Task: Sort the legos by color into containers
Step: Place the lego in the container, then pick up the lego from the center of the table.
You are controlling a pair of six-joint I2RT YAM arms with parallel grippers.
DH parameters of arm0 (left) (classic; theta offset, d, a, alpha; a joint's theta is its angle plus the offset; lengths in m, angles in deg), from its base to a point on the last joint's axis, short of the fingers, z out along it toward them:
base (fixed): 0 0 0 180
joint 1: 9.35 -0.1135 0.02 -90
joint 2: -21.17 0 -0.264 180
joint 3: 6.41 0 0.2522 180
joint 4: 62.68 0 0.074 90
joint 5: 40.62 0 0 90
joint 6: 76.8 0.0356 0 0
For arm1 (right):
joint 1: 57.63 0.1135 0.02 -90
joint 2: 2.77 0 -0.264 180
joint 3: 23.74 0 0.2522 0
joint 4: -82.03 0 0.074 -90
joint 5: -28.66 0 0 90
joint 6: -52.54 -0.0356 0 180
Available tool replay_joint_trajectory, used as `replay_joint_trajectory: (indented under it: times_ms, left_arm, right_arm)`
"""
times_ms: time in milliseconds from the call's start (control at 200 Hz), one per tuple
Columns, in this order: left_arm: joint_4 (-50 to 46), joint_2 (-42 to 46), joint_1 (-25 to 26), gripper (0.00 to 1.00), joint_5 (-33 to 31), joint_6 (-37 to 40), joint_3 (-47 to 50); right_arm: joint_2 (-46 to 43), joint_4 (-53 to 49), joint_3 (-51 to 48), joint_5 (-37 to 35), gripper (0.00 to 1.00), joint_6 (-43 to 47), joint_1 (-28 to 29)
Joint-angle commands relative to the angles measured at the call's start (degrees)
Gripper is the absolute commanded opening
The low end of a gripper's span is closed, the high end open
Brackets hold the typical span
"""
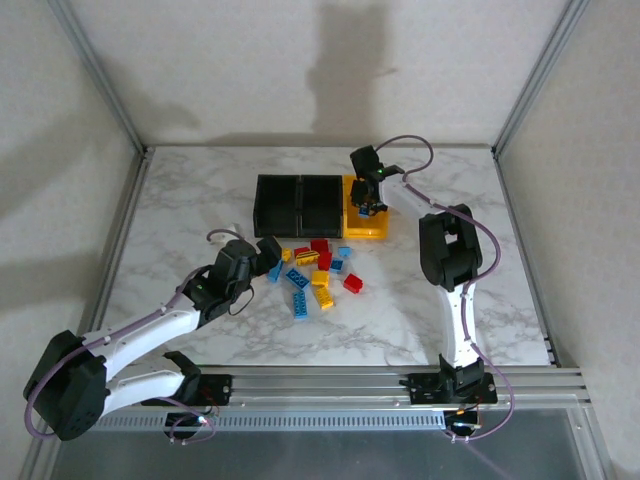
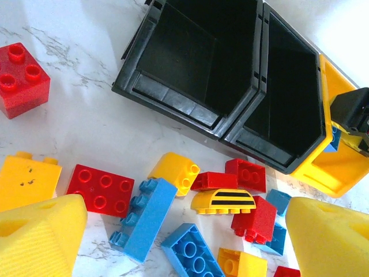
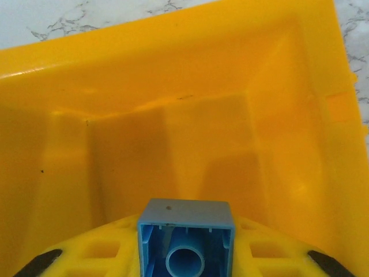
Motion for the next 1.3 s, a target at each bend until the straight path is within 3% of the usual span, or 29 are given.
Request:
replay_joint_trajectory:
  times_ms: [0, 180, 426, 616, 761, 1006, 1292]
  left_arm:
    - [-1.1, -0.5, 0.5, 0.89, -1.1, -0.6, -1.7]
    - [-1.1, -0.5, 0.5, 0.89, -1.1, -0.9, -1.7]
    - [-2.3, 0.0, 0.5, 0.89, -1.6, -1.6, -2.0]
    - [-5.3, 0.4, 0.5, 0.87, -1.7, -2.8, -2.7]
    - [-7.6, 0.9, 0.5, 0.86, -0.5, -3.0, -3.3]
    - [-6.9, -0.9, 0.4, 0.82, 4.3, -2.0, -3.6]
    - [-0.7, -3.6, 0.5, 0.82, 16.4, 1.6, -3.1]
  right_arm:
    - [0.6, 0.3, 0.5, 0.9, 0.35, 0.4, 0.1]
    - [-1.1, 0.7, 0.0, 0.5, 0.46, 0.4, 0.0]
    - [-5.8, 1.1, -1.3, 0.0, 0.49, 0.5, 0.2]
    - [-14.5, 3.2, -7.4, -1.1, 0.56, 0.6, 1.6]
    - [-23.4, 5.8, -16.0, 0.2, 0.54, 0.5, 3.9]
    - [-32.6, 9.6, -30.6, 3.8, 0.52, -3.0, 8.9]
    - [-32.0, 13.2, -38.0, 4.1, 0.52, -5.5, 11.8]
